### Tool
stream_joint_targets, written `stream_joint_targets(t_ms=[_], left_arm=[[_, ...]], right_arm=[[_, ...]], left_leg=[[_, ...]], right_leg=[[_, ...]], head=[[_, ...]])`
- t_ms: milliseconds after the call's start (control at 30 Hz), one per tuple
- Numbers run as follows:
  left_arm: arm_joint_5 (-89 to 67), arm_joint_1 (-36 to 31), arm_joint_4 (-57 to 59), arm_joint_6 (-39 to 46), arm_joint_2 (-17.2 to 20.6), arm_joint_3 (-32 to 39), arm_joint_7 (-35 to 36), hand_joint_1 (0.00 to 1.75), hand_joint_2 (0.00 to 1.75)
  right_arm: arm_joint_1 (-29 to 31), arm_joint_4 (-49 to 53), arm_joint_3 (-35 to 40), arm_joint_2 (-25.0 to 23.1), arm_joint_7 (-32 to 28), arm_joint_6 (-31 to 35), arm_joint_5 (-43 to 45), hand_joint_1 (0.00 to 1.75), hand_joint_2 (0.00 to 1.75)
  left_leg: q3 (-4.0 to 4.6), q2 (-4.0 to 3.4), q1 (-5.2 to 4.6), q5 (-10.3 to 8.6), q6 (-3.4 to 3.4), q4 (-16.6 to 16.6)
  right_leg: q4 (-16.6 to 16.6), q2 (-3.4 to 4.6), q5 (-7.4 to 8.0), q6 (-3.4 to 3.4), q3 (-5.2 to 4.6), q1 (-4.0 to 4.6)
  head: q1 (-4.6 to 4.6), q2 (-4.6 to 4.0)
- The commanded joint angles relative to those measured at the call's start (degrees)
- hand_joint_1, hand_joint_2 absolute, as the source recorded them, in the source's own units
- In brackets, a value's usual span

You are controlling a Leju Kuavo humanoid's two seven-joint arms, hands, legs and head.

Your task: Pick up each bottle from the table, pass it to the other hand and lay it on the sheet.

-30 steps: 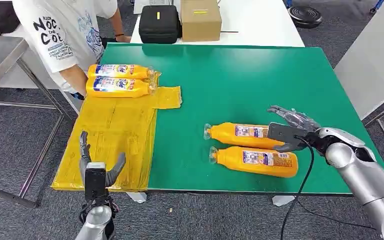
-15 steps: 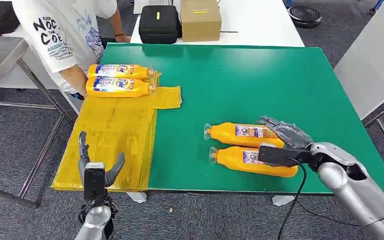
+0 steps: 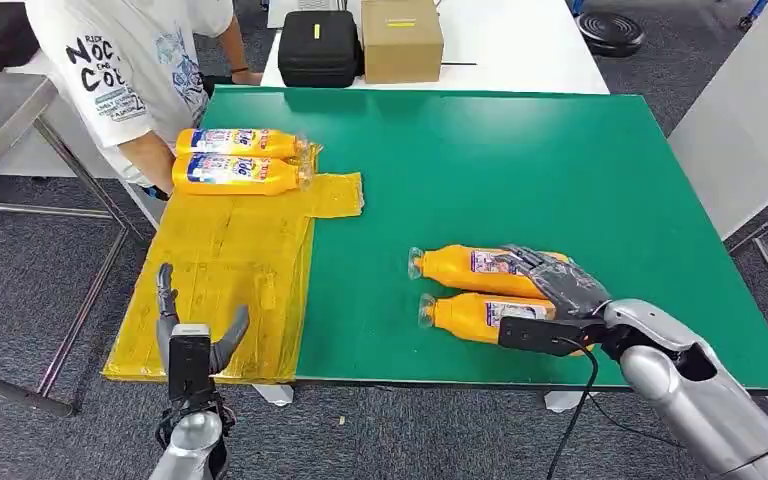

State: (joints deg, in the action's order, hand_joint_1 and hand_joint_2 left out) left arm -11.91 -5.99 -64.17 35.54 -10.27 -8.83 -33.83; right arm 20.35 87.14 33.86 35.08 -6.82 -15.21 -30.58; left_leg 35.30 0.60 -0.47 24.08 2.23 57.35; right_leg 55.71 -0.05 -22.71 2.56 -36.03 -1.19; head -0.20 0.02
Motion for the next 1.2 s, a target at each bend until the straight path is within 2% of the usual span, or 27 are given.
stream_joint_targets(t_ms=[33, 233, 300, 433, 500, 533, 600, 633, 700, 833, 1000, 1200], left_arm=[[0.1, -1.3, 1.3, -0.4, 0.8, 1.0, 0.4, 0.0, 1.75], [0.0, -1.4, 1.5, -0.3, 0.8, 1.2, 0.4, 0.0, 1.75], [0.3, -1.4, 1.9, -0.2, 0.8, 1.5, 0.3, 0.0, 1.75], [0.5, -0.8, 1.3, -0.3, 0.9, 1.7, 0.1, 0.0, 1.75], [0.7, -0.6, 1.3, -0.2, 1.0, 1.8, 0.0, 0.0, 1.75], [1.0, -0.4, 1.4, 0.3, 1.1, 1.9, -0.3, 0.0, 1.75], [1.4, 0.0, 1.4, 0.4, 1.2, 2.1, -0.8, 0.0, 1.75], [1.5, 0.4, 0.9, 0.1, 1.2, 2.0, -0.8, 0.0, 1.75], [1.1, 0.8, 0.1, 0.0, 1.1, 2.0, -0.4, 0.0, 1.75], [1.0, 0.5, 0.3, -0.1, 1.1, 1.9, 0.0, 0.0, 1.75], [1.1, 0.0, 0.6, -0.3, 1.1, 1.9, 0.1, 0.0, 1.75], [1.1, -0.9, 1.4, -0.9, 0.8, 1.8, 0.4, 0.0, 1.75]], right_arm=[[1.4, -0.5, 1.7, -1.3, 0.3, 0.1, 0.0, 0.0, 1.75], [1.1, 0.0, 1.5, -0.7, 0.3, 0.1, -0.1, 0.0, 1.75], [-0.2, 1.9, 1.0, 1.5, 0.5, 0.2, 0.2, 0.0, 1.75], [-2.4, 4.3, 0.2, 2.7, 0.8, 0.9, -0.3, 0.0, 1.75], [-4.7, 5.9, -0.9, 3.9, 1.0, 1.1, -0.3, 0.0, 1.75], [-6.4, 6.7, -1.7, 4.5, 1.0, 1.6, -0.6, 0.0, 1.75], [-6.8, 6.4, -2.1, 4.1, 0.8, 1.9, -1.2, 0.0, 1.75], [-7.3, 6.0, -2.5, 3.0, 1.3, 2.3, -2.3, 0.0, 1.75], [-11.4, 7.4, -3.9, 0.9, 1.8, 3.3, -6.1, 0.0, 1.75], [-14.3, 9.3, -4.4, 1.0, 2.4, 4.2, -7.5, 0.0, 1.75], [-12.6, 8.6, -4.8, 1.0, 2.5, 3.4, -7.2, 0.0, 1.75], [-7.8, 3.6, -4.2, -1.4, 2.6, 2.0, -6.8, 0.0, 1.75]], left_leg=[[-0.31, -0.14, 0.08, 0.15, -0.13, 0.0], [-0.18, -0.1, 0.04, 0.06, -0.09, 0.0], [-0.18, -0.04, 0.03, 0.07, -0.09, 0.0], [-0.33, 0.01, 0.08, 0.15, -0.12, 0.0], [-0.17, -0.04, 0.03, 0.08, -0.08, 0.0], [-0.37, -0.04, 0.07, 0.18, -0.13, 0.0], [-0.16, 0.05, 0.02, 0.05, -0.07, 0.0], [-0.41, 0.04, 0.09, 0.18, -0.15, 0.0], [-0.22, -0.01, 0.07, 0.09, -0.1, -0.1], [-0.37, 0.02, 0.13, 0.16, -0.18, -0.1], [-0.34, -0.17, 0.08, 0.21, -0.17, 0.0], [-0.17, -0.15, 0.05, 0.09, -0.12, 0.0]], right_leg=[[0.0, 0.1, -0.1, -0.12, 0.29, 0.09], [0.0, 0.07, -0.03, -0.08, 0.15, 0.05], [0.0, 0.01, -0.07, -0.08, 0.17, 0.04], [0.0, -0.04, -0.15, -0.11, 0.34, 0.09], [0.0, 0.02, -0.06, -0.07, 0.16, 0.04], [0.0, 0.0, -0.16, -0.12, 0.38, 0.08], [0.0, -0.08, -0.08, -0.06, 0.17, 0.03], [-0.1, -0.08, -0.19, -0.13, 0.43, 0.1], [-0.1, 0.01, -0.08, -0.09, 0.24, 0.07], [-0.1, -0.08, -0.15, -0.14, 0.39, 0.14], [0.0, 0.12, -0.13, -0.13, 0.3, 0.09], [-0.1, 0.12, -0.02, -0.09, 0.14, 0.05]], head=[[0.0, 0.0], [0.0, 0.0], [0.0, 0.0], [0.0, 0.0], [0.0, 0.0], [0.0, 0.0], [0.0, 0.0], [0.02, 0.0], [0.0, 0.0], [0.0, 0.0], [0.0, 0.0], [0.0, 0.0]])
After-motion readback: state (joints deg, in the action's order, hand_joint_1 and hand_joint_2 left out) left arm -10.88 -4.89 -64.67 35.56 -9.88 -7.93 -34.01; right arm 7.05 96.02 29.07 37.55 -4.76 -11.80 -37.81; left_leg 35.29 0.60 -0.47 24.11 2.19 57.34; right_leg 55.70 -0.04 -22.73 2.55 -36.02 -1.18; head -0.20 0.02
